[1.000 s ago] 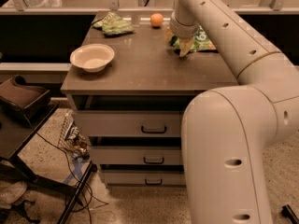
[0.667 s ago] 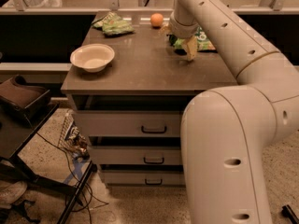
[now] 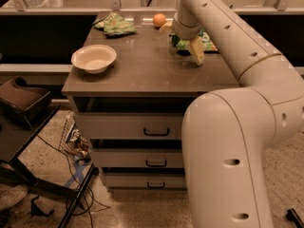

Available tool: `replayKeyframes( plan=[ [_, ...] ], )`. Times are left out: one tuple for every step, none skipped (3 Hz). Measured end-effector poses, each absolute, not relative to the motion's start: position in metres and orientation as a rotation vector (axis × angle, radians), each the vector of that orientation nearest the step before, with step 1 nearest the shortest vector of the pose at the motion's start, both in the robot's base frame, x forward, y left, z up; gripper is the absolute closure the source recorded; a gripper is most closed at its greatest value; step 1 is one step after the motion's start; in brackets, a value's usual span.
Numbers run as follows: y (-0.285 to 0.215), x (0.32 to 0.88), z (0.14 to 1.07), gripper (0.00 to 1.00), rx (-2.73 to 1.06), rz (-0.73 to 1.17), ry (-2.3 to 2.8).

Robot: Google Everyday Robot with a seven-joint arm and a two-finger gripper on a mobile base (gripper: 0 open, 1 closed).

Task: Place green rice chip bag into paper bowl

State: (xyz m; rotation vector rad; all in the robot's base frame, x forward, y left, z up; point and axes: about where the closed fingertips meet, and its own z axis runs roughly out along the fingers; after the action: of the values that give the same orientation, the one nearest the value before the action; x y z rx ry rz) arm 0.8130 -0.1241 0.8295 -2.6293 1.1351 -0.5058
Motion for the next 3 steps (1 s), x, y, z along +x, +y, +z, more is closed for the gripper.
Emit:
replayKeyframes(
  plan=[
    [-0.13,0.828,0.836,0.0,-2.656,-0.576,1.209],
    [-0.151,0.841,0.882,0.0,-2.626,-0.755,1.307],
    [-0.176,0.844,0.92,0.23,-2.582,-0.922,1.4]
  ],
)
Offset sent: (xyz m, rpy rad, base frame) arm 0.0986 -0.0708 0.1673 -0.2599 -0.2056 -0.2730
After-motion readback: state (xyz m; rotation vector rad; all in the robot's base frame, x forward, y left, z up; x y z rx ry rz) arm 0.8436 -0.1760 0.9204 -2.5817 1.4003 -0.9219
